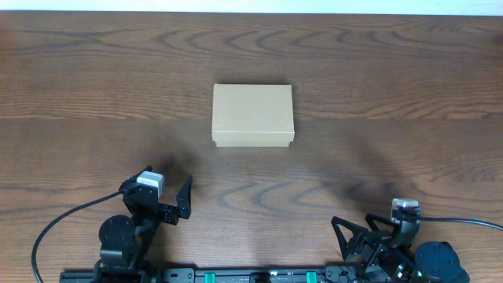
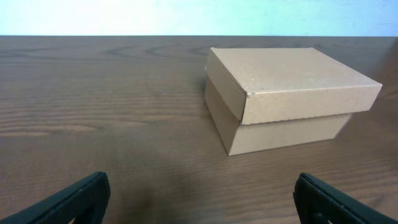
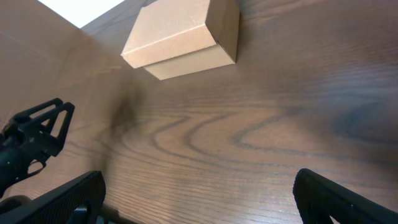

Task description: Pack container

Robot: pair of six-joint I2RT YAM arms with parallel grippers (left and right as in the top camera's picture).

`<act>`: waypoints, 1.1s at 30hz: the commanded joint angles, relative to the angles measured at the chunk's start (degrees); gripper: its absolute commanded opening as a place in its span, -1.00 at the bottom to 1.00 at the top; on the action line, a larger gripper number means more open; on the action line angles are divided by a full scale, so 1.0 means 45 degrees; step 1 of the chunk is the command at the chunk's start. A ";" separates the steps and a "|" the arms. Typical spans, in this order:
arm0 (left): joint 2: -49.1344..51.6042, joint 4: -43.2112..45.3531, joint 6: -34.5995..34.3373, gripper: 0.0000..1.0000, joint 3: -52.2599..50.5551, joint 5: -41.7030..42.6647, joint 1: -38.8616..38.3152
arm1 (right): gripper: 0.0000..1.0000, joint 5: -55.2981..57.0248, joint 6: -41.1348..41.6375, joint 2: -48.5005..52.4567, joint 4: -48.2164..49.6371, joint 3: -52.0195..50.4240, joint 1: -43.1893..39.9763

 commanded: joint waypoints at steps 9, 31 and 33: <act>-0.0107 -0.0010 0.0228 0.90 -0.0311 0.0092 0.0097 | 0.99 0.1962 -0.4906 -0.0442 0.3415 -0.1715 -0.0549; -0.0107 -0.0010 0.0228 0.90 -0.0311 0.0087 0.0097 | 0.99 0.1248 -0.8932 -0.1341 0.8544 -0.7062 -0.0738; -0.0107 -0.0010 0.0228 0.91 -0.0311 0.0087 0.0097 | 0.99 0.1243 -0.8932 -0.1341 0.8553 -0.7067 -0.0733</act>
